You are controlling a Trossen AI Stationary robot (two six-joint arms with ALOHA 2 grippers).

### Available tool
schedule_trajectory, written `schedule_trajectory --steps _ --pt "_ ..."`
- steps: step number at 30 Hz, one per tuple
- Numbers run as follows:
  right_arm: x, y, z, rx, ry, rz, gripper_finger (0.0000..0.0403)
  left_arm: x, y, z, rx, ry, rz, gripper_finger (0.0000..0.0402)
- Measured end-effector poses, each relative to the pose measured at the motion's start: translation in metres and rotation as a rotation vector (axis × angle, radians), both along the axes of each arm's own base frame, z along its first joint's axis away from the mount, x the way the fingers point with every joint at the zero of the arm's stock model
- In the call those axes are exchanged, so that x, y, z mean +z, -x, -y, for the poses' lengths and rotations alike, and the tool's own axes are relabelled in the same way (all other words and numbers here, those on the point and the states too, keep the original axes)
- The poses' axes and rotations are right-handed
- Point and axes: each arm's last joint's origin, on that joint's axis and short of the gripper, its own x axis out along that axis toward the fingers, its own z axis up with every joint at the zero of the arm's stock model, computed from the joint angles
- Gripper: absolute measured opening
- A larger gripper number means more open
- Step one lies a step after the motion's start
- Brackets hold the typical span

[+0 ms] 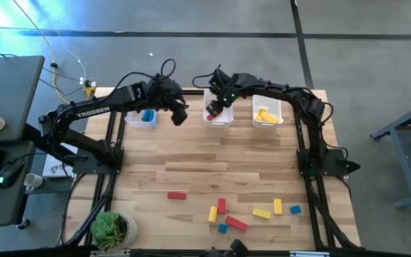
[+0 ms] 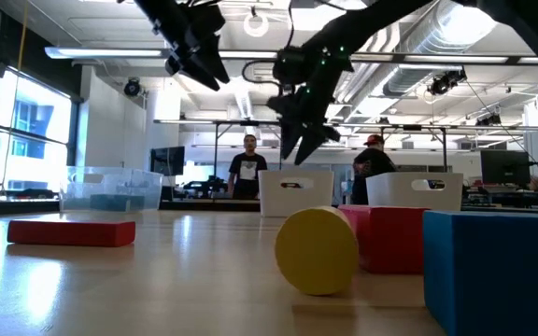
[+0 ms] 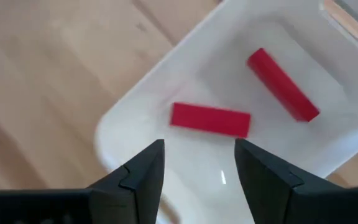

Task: Sort & place blocks by color
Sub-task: Put the yellow block into the right white bin

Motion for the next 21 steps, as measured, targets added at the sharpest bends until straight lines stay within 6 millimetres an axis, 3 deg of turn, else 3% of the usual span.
schedule_trajectory --steps 8,21 --pt "0.013 -0.004 -0.047 0.066 -0.046 -0.056 0.0181 -0.004 0.003 0.002 0.017 0.038 -0.037 0.0207" --pt "0.009 -0.017 -0.145 0.217 -0.092 -0.202 0.0181 -0.011 0.01 0.007 0.011 0.097 -0.136 0.0207"
